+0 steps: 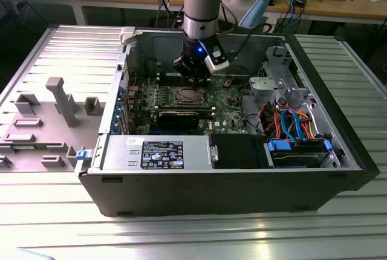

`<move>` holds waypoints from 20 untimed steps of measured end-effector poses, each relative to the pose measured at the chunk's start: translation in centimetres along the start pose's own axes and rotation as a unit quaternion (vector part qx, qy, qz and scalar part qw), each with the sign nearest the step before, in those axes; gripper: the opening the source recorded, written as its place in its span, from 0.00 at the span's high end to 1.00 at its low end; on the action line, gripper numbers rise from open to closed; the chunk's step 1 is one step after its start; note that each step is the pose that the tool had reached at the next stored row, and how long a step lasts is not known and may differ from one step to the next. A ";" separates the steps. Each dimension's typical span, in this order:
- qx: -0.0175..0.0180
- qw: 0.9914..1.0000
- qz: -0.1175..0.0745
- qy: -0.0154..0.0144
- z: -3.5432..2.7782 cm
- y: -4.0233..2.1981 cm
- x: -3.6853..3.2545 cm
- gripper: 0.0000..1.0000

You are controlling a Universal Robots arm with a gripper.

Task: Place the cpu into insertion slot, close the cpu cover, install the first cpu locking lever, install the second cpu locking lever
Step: 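Install the first cpu locking lever, then install the second cpu locking lever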

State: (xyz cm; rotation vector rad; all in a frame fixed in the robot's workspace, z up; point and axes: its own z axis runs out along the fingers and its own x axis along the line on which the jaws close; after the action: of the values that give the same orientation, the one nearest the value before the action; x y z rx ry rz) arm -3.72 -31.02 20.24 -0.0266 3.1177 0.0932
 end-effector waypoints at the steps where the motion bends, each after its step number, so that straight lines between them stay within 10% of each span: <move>1: -0.002 1.000 0.000 0.000 0.03 0.00 0.00 0.89; 4: -0.012 1.000 0.000 0.000 0.08 0.01 -0.01 0.89; 7: -0.012 1.000 0.000 0.000 -0.73 0.06 -0.03 0.89; 20: -0.012 1.000 0.000 0.000 -0.77 -0.33 -0.02 0.89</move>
State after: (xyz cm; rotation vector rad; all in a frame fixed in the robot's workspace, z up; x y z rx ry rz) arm -3.71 -31.40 20.98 -0.0264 3.1160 0.1308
